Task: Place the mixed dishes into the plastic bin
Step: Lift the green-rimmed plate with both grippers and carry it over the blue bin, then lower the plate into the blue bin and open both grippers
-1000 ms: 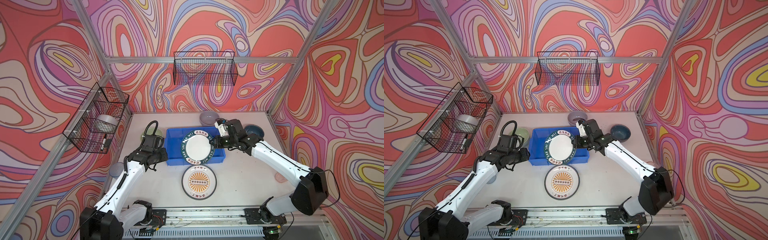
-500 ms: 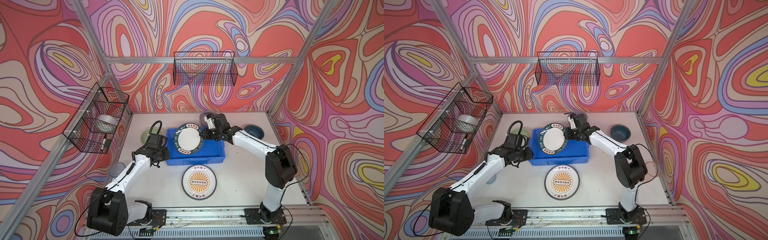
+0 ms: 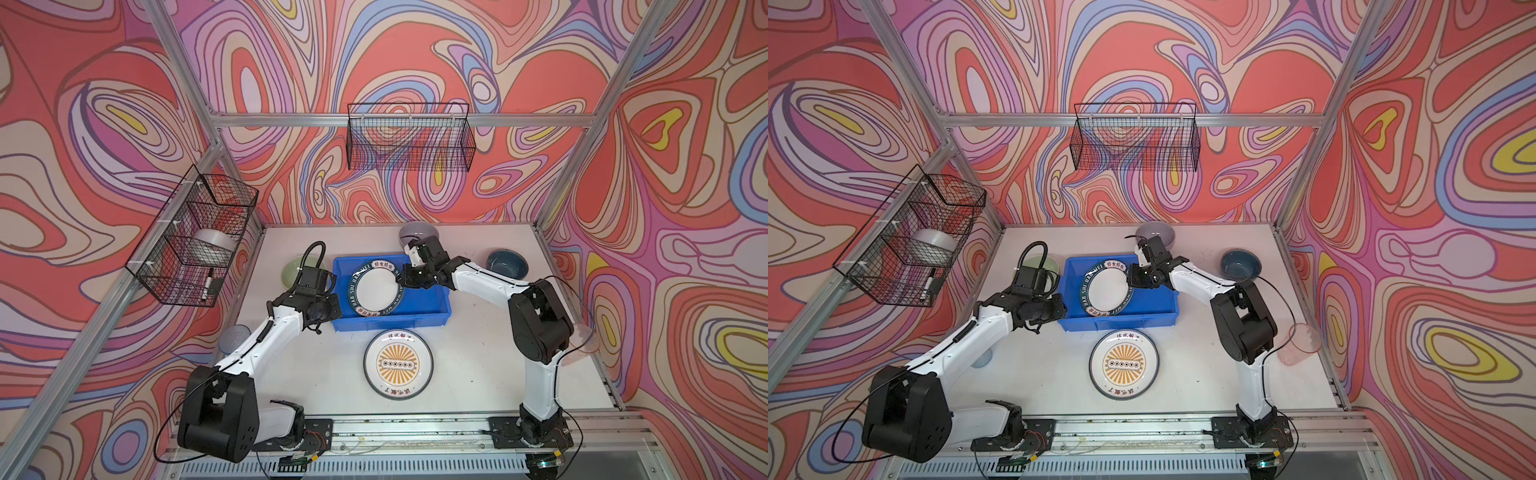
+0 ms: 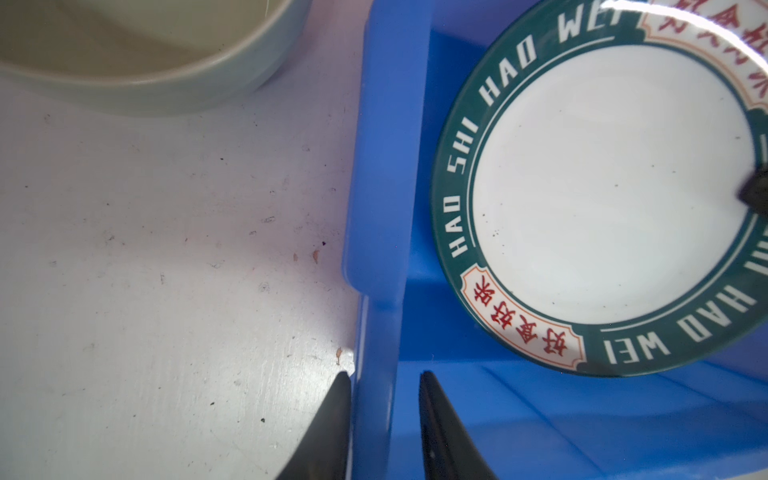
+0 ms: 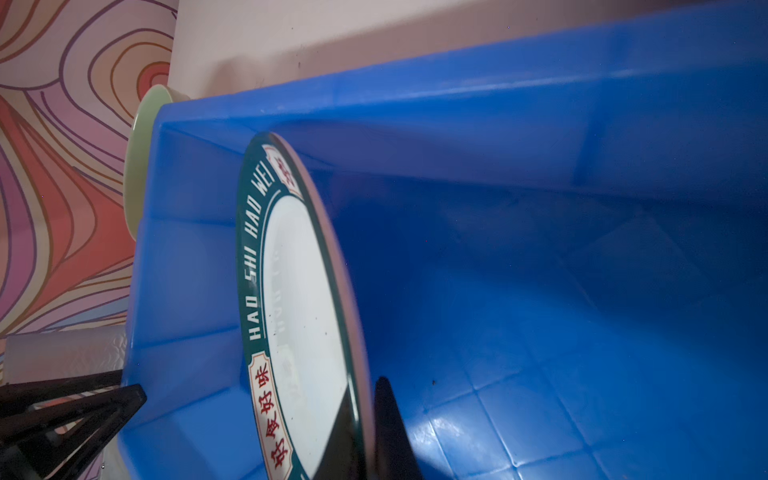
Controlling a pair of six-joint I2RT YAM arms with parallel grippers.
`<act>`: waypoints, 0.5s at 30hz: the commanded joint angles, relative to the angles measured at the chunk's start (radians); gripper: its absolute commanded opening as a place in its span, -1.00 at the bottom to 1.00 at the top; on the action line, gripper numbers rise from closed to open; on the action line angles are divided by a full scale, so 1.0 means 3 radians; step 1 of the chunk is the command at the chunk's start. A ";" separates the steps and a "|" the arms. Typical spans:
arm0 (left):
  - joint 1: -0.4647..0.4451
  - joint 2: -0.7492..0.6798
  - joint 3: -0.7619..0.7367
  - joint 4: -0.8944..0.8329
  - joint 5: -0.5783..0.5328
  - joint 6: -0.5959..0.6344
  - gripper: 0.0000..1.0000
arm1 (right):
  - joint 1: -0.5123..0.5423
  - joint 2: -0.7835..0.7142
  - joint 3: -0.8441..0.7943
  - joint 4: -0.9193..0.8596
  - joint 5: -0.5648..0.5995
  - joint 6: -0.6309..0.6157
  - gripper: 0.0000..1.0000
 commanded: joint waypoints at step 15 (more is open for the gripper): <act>0.0021 0.0045 0.0006 0.0069 0.0300 0.0046 -0.32 | 0.0070 0.0294 0.0100 0.0264 -0.0148 0.0180 -0.71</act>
